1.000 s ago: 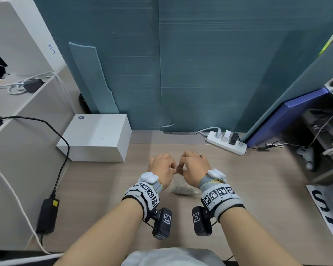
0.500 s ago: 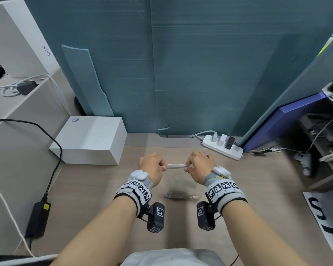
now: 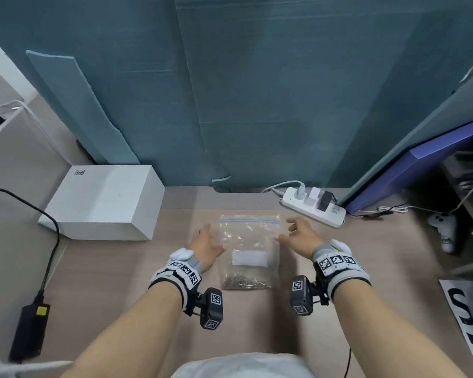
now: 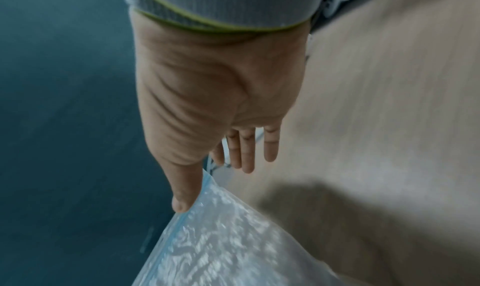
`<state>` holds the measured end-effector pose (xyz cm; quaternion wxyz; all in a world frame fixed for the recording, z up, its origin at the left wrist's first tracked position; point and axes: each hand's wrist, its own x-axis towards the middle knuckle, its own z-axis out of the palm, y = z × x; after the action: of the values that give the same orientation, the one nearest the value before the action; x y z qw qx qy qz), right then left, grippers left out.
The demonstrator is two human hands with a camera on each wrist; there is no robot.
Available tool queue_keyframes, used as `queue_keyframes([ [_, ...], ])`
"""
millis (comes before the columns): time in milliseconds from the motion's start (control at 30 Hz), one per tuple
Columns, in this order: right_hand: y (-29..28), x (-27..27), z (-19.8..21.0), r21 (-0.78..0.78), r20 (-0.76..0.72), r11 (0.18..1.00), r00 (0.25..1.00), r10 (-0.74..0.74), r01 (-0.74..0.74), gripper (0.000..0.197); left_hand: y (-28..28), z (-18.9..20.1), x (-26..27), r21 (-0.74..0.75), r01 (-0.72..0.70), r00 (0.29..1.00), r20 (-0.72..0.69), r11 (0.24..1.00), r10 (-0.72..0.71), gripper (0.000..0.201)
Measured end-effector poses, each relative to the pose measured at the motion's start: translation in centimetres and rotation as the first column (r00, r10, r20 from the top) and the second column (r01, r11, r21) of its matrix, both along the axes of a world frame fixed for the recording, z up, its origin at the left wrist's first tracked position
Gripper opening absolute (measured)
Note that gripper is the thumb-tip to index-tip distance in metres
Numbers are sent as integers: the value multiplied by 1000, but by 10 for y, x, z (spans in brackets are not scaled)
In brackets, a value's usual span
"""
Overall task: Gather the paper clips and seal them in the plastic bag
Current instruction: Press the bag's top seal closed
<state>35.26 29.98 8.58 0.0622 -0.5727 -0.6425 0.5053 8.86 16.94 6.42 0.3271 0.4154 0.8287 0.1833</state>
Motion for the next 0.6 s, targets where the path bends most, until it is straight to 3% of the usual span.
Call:
queue_keyframes([
  [133, -7, 2, -52, -194, 143, 976, 981, 131, -102, 56, -7, -37, 6, -293, 132, 989, -26, 947, -146, 57],
  [267, -20, -2, -78, -250, 228, 952, 945, 236, -178, 14, -11, -58, 9, -322, 130, 988, -39, 938, -150, 15],
  [300, -21, -4, -78, -251, 257, 950, 933, 251, -186, 12, -9, -63, 8, -321, 131, 988, -32, 938, -149, 5],
  [367, -21, -7, -79, -249, 310, 951, 915, 259, -185, 15, -6, -66, 8, -345, 142, 988, -15, 928, -157, 13],
  [433, -19, -11, -80, -271, 256, 949, 938, 233, -162, 16, -4, -62, 11, -330, 156, 987, 13, 931, -161, 15],
  [500, -19, -12, -84, -333, 131, 937, 979, 155, -104, 15, -3, -55, 17, -247, 107, 991, 103, 963, -83, 13],
  [600, -27, -7, -84, -337, 71, 941, 995, 66, -38, 23, -8, -43, 27, -152, -56, 972, 219, 987, 89, 5],
])
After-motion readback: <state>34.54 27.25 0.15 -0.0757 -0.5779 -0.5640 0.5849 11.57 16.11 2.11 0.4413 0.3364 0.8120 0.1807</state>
